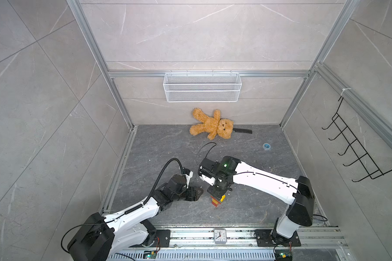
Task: Assemble an ice cream with lego
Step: Assemble the lego brick with the lego brick.
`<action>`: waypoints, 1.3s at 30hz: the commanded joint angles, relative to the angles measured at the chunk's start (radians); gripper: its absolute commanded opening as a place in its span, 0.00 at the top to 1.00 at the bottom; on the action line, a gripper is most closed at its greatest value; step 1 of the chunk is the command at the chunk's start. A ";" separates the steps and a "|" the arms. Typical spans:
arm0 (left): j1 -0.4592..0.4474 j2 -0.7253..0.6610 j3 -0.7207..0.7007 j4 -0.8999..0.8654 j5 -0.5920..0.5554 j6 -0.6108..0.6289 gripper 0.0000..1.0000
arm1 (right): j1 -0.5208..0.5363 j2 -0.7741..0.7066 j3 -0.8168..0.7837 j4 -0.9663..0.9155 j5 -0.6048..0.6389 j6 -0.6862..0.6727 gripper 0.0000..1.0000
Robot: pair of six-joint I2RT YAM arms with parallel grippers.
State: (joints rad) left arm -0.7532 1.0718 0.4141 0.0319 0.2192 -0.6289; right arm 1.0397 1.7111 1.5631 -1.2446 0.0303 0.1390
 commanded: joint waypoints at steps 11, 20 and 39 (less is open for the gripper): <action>-0.006 -0.001 -0.002 0.020 -0.001 -0.002 0.29 | 0.002 -0.029 -0.028 -0.015 -0.009 0.031 0.51; -0.005 0.001 -0.002 0.021 0.000 -0.004 0.29 | 0.002 -0.016 -0.049 -0.004 -0.013 0.030 0.54; -0.005 -0.003 0.004 0.013 0.001 0.001 0.29 | 0.002 0.016 -0.054 0.015 -0.038 0.029 0.68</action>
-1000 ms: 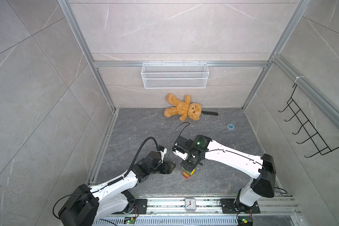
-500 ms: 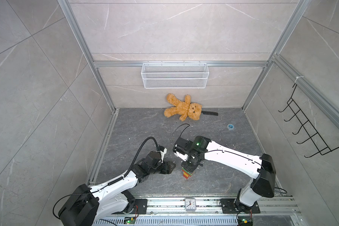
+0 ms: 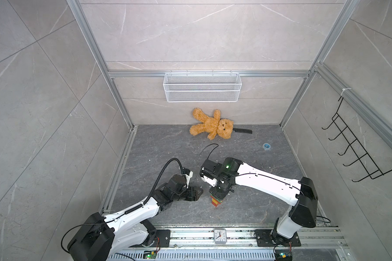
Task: Assemble an ice cream with lego
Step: Assemble the lego brick with the lego brick.
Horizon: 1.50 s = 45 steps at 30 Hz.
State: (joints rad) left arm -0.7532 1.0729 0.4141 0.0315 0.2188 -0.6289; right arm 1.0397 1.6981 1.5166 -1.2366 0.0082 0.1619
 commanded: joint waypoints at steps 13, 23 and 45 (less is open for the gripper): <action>-0.006 -0.004 -0.001 0.020 0.004 -0.002 0.29 | 0.002 0.054 -0.051 0.014 -0.053 0.021 0.84; -0.006 0.019 -0.024 0.103 0.044 -0.032 0.29 | 0.002 0.125 -0.030 -0.007 -0.077 -0.013 1.00; -0.008 -0.041 -0.063 0.114 0.020 -0.056 0.28 | 0.002 0.172 -0.072 0.030 -0.079 -0.009 1.00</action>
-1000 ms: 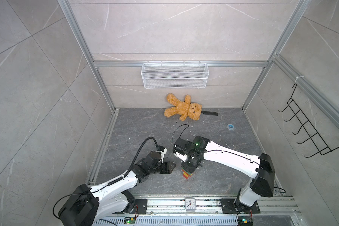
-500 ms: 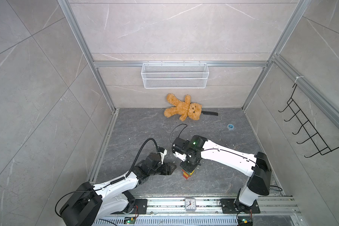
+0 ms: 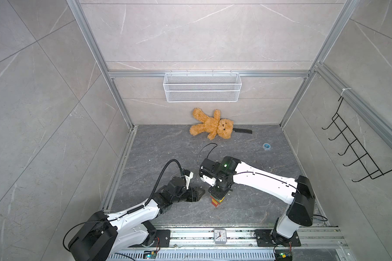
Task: Assemble an ice cream with lego
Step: Assemble the lego brick with the lego brick, then adjust the lego brick at the center of the board.
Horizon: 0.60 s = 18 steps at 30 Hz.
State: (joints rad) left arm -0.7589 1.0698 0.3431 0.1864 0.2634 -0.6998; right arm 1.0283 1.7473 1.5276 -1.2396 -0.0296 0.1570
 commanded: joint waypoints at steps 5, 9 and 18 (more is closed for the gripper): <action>-0.003 -0.073 0.014 -0.093 -0.055 0.028 0.28 | 0.010 0.086 -0.048 0.019 -0.019 0.007 0.74; -0.002 -0.077 0.016 -0.096 -0.054 0.028 0.28 | 0.010 0.079 -0.052 0.029 -0.020 0.015 0.60; -0.002 -0.078 0.021 -0.113 -0.057 0.032 0.28 | 0.010 0.057 -0.043 0.047 0.005 0.027 0.47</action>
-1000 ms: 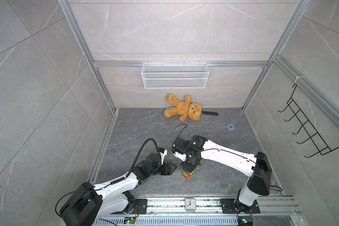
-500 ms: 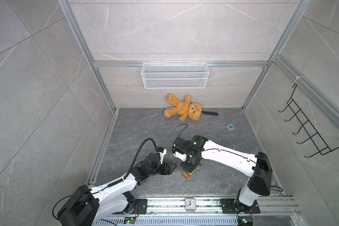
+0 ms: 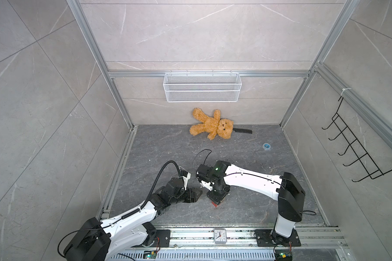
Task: Assemble an ice cream with lego
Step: Adjust the lego brick at the center of the board.
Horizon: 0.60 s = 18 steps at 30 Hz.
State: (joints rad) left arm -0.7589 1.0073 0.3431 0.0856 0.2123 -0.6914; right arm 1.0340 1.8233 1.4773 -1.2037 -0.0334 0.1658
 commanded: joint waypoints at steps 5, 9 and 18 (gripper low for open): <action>-0.002 -0.024 0.022 -0.018 -0.011 0.024 0.28 | 0.005 -0.061 -0.021 0.063 0.004 0.051 0.47; -0.002 -0.023 0.023 -0.020 -0.012 0.024 0.28 | 0.005 -0.083 -0.053 0.086 -0.003 0.077 0.52; -0.002 -0.018 0.035 -0.031 -0.012 0.025 0.28 | -0.007 -0.105 -0.088 0.091 0.007 0.084 0.73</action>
State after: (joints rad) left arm -0.7589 1.0004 0.3435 0.0647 0.2111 -0.6884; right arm 1.0336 1.7432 1.4071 -1.1187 -0.0296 0.2405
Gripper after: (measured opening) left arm 0.718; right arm 0.357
